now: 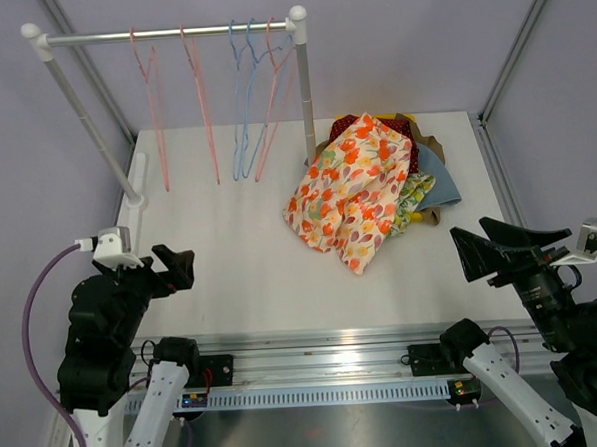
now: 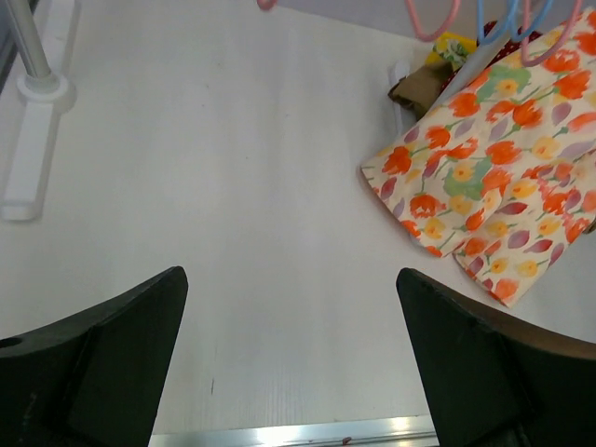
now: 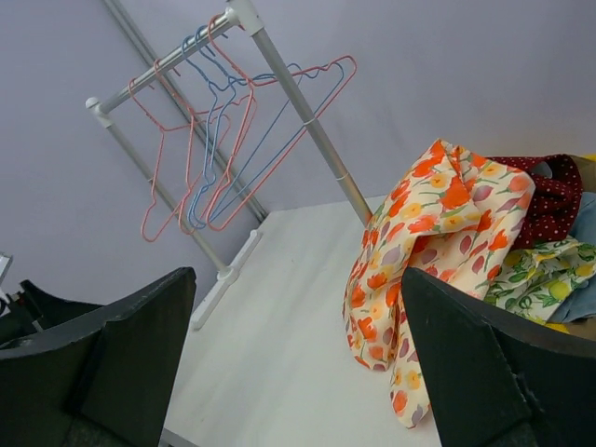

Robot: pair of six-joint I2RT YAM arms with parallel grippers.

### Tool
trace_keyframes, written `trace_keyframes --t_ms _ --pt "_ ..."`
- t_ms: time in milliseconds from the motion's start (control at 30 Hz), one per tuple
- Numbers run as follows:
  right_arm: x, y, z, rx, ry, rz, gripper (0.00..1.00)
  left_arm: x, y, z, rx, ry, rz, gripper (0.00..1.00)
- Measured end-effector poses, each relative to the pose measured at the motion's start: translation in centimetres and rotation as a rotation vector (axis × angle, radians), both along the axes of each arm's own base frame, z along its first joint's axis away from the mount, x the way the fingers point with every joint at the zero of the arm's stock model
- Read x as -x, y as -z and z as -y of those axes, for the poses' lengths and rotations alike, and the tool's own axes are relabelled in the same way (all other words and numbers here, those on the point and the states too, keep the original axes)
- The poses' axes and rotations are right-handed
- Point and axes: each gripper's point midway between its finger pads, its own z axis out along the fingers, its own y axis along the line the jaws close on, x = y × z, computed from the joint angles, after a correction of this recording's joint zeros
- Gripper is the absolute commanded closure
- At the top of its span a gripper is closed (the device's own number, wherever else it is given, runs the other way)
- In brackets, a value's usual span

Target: Remove the skirt from the hanger

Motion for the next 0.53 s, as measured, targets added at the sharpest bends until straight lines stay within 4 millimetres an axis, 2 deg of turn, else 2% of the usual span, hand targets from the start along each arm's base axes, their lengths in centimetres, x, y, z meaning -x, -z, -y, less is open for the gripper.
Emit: trace_keyframes --t_ms 67,133,533 --pt "0.6 0.6 -0.1 -0.003 -0.019 0.002 0.01 -0.2 1.3 0.2 0.0 0.008 -0.033 0.01" --pt "0.6 1.2 -0.4 0.005 -0.034 -0.014 0.01 -0.2 1.9 0.4 0.001 0.017 -0.046 0.01" --pt "-0.1 3.5 -0.9 0.031 -0.038 -0.085 0.0 -0.4 1.3 0.8 -0.009 0.05 -0.022 0.01"
